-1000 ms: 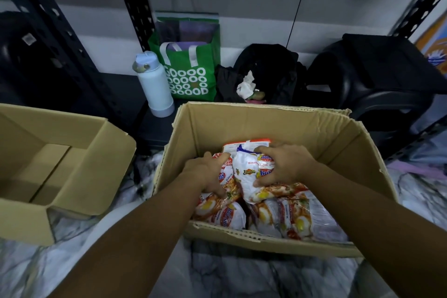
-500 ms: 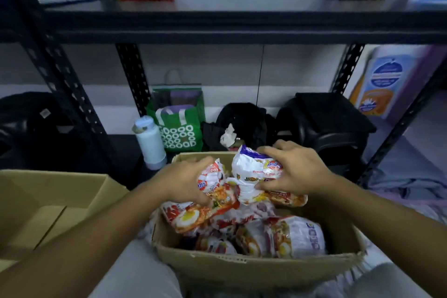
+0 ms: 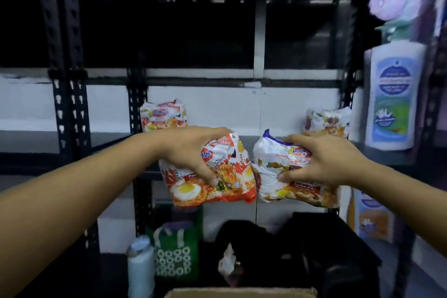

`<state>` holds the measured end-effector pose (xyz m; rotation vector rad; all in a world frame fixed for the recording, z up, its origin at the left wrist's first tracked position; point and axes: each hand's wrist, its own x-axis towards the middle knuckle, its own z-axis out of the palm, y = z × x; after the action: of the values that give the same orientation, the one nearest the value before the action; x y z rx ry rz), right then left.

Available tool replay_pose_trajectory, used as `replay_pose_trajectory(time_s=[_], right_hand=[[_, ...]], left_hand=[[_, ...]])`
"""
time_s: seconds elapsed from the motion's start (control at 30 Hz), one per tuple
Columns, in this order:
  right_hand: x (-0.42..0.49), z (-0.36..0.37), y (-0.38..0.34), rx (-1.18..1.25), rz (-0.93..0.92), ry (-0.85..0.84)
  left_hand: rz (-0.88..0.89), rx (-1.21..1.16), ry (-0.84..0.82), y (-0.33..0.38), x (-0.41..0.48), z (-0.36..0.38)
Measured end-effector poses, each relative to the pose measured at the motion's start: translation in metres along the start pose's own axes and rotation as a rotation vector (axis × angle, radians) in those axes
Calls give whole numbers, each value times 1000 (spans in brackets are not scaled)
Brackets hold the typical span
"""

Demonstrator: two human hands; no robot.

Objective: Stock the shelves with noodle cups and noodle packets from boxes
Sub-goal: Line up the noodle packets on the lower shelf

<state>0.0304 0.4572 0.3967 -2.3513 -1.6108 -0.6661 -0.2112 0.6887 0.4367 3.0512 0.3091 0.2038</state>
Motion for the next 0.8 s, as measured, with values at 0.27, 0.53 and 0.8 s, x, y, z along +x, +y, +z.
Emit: replay_pose_trajectory(time_s=[0.27, 0.53, 0.8], right_hand=[[64, -37, 20, -19, 43, 58], [105, 2, 29, -85, 113, 27], [96, 47, 29, -176, 60, 229]], left_hand=[[-40, 134, 82, -5, 50, -66], [-118, 151, 102, -18, 108, -42], [-214, 142, 50, -28, 134, -15]])
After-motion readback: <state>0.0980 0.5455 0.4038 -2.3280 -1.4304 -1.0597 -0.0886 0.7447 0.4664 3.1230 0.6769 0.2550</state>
